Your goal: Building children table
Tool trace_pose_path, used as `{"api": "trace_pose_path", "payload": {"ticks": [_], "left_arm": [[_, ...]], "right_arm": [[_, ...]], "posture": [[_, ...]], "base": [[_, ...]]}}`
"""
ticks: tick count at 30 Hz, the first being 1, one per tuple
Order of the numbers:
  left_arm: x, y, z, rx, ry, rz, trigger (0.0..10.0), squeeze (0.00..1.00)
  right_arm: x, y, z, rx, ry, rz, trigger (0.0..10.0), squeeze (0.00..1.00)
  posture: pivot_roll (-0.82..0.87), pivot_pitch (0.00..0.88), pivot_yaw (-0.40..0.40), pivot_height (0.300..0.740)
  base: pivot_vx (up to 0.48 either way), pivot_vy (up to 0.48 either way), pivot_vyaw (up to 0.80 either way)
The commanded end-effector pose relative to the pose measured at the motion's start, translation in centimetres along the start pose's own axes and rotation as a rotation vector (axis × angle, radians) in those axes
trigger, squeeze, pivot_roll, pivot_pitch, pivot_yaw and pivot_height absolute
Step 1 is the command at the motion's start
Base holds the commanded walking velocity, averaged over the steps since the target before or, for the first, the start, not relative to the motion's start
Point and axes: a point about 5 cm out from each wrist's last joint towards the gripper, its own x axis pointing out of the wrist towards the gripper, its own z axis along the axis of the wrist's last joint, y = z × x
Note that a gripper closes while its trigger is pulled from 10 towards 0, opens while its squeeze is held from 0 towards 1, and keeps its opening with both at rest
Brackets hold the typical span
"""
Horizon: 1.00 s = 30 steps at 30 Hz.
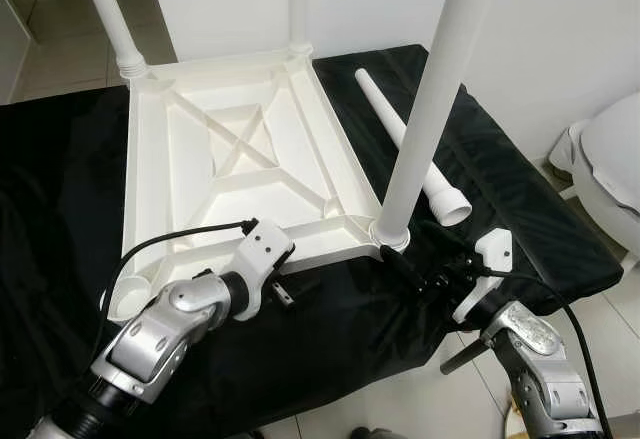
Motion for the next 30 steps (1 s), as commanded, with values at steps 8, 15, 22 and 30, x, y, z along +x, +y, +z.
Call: {"api": "trace_pose_path", "payload": {"ticks": [8, 15, 22, 30], "left_arm": [[0.1, -0.3, -1.1, -0.099, 0.061, 0.015, 0.0, 0.00], [0.0, -0.8, -1.7, -0.094, 0.092, 0.010, 0.0, 0.00], [-0.2, -0.3, -1.8, -0.107, 0.112, 0.069, 0.0, 0.00], [-0.7, -0.9, -1.5, -0.110, 0.118, 0.081, 0.0, 0.00]], "right_arm": [[0.2, -0.1, -0.1, -0.011, 0.001, 0.001, 10.0, 0.00], [0.5, -0.2, 0.0, -0.018, -0.003, 0.008, 10.0, 0.00], [0.6, -0.4, 0.0, -0.024, -0.003, 0.009, 10.0, 0.00], [1.0, -0.6, 0.1, -0.029, -0.006, 0.020, 10.0, 0.00]], "posture": [[-0.05, 0.129, 0.036, 0.740], [-0.04, 0.130, 0.034, 0.740], [-0.04, 0.133, 0.029, 0.740], [-0.03, 0.136, 0.021, 0.740]], "base": [[0.000, 0.000, 0.00], [0.000, 0.000, 0.00], [0.000, 0.000, 0.00], [0.000, 0.000, 0.00]]}}
